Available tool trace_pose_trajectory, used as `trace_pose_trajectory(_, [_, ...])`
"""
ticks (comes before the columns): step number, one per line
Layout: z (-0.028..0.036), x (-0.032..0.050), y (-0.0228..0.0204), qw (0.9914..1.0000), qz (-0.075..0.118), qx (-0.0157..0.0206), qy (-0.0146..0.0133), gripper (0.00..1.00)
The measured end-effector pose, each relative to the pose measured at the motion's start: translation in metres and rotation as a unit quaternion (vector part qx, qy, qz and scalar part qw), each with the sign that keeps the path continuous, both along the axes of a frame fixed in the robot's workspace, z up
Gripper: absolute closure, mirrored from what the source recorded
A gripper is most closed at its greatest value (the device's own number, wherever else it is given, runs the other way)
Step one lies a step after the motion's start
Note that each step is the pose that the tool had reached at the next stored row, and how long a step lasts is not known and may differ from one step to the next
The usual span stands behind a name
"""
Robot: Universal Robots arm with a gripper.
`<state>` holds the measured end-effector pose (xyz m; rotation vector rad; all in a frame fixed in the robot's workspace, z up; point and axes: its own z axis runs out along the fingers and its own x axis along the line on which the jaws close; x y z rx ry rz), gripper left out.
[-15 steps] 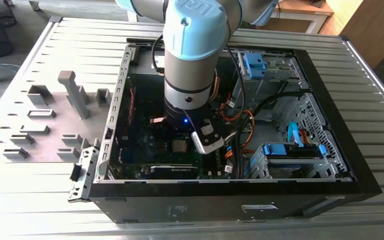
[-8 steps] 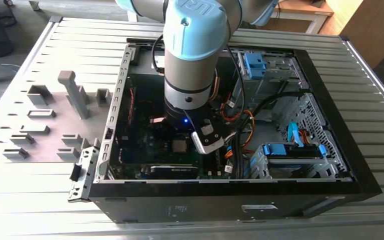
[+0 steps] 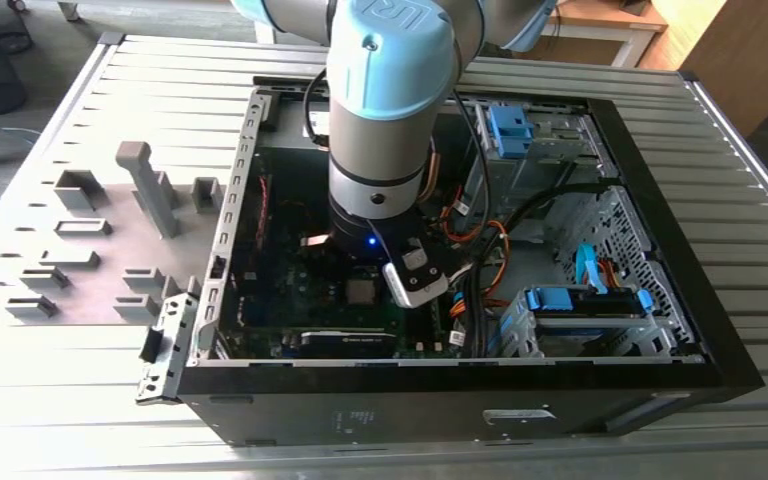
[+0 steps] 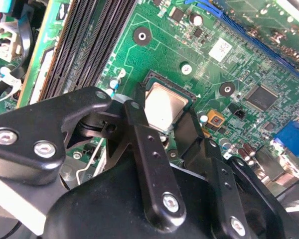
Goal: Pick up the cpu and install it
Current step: 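Place the cpu into insertion slot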
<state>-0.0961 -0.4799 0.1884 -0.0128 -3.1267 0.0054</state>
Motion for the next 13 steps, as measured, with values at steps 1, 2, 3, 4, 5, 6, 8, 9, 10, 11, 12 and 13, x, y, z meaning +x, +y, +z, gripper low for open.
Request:
trace_pose_trajectory(1, [-0.0001, 0.0, 0.0, 1.0, 0.0, 0.0001, -0.0001, 0.52])
trace_pose_trajectory(2, [-0.0001, 0.0, 0.0, 1.0, 0.0, 0.0001, -0.0001, 0.52])
trace_pose_trajectory(3, [-0.0001, 0.0, 0.0, 1.0, 0.0, 0.0001, -0.0001, 0.52])
trace_pose_trajectory(4, [-0.0001, 0.0, 0.0, 1.0, 0.0, 0.0001, -0.0001, 0.52])
trace_pose_trajectory(5, [-0.0001, 0.0001, 0.0, 1.0, 0.0, 0.0001, -0.0001, 0.52])
trace_pose_trajectory(6, [-0.0001, 0.0001, 0.0, 1.0, 0.0, 0.0001, -0.0001, 0.52])
trace_pose_trajectory(8, [-0.0001, 0.0003, 0.0, 1.0, 0.0, 0.0001, 0.0, 0.52])
trace_pose_trajectory(9, [-0.0001, 0.0003, 0.0, 1.0, 0.0, 0.0001, -0.0001, 0.52])
trace_pose_trajectory(10, [-0.0001, 0.0003, 0.0, 1.0, 0.0, 0.0001, -0.0001, 0.52])
trace_pose_trajectory(11, [-0.0001, 0.0003, 0.0, 1.0, 0.0, 0.0001, -0.0001, 0.52])
trace_pose_trajectory(12, [-0.0001, 0.0003, 0.0, 1.0, 0.0, 0.0001, -0.0001, 0.52])
trace_pose_trajectory(13, [-0.0001, 0.0003, 0.0, 1.0, 0.0, 0.0001, -0.0001, 0.52])
